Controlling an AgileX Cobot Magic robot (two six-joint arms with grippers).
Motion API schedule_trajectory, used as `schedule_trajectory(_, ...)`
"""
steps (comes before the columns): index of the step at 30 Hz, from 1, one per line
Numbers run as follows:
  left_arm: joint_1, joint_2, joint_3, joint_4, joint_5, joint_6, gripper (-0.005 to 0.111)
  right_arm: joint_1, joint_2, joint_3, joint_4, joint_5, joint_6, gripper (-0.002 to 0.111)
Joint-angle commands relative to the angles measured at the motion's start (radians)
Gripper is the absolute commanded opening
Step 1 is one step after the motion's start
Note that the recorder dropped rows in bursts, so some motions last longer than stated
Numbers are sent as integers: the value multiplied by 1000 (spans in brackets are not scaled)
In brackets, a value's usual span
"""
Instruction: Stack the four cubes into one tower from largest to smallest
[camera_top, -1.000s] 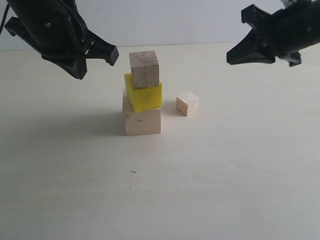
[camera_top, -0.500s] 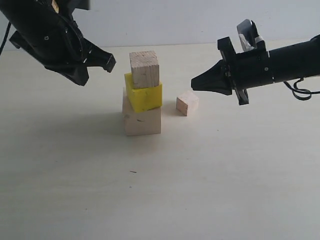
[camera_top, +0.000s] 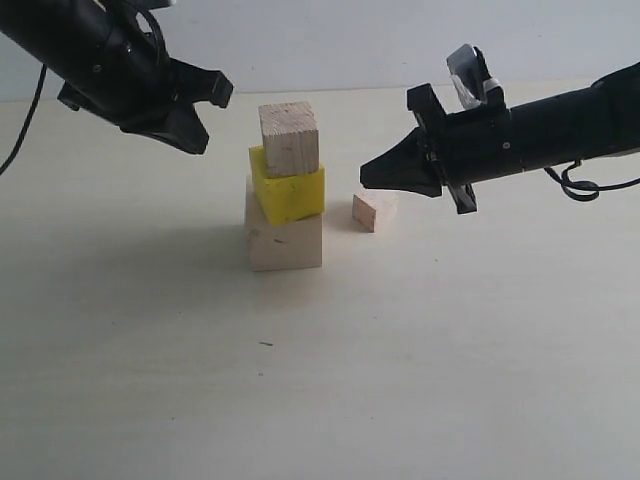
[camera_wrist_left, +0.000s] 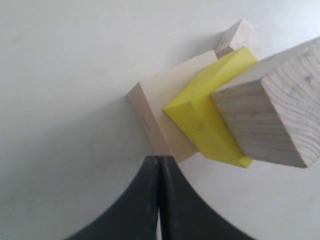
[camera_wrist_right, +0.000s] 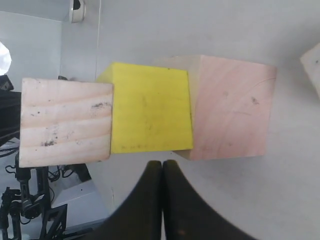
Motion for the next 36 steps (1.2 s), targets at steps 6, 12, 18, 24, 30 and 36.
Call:
schedule_trajectory(6, 24, 69, 2, -161, -51, 130, 0, 18, 0, -4, 7, -18, -14, 0)
schedule_trajectory(12, 24, 115, 2, -251, -72, 202, 0, 18, 0, -4, 0, -22, -15, 0)
schedule_trajectory(18, 24, 134, 2, -262, -88, 234, 0, 18, 0, -4, -5, -33, -17, 0)
schedule_trajectory(24, 24, 134, 2, -270, -88, 249, 0, 39, 0, -4, -17, -48, -16, 0)
schedule_trajectory(30, 43, 134, 2, -270, -86, 260, 0, 76, 0, -4, -19, -94, -16, 0)
schedule_trajectory(36, 65, 134, 2, -277, -57, 280, 0, 76, 0, -4, -14, -137, -16, 0)
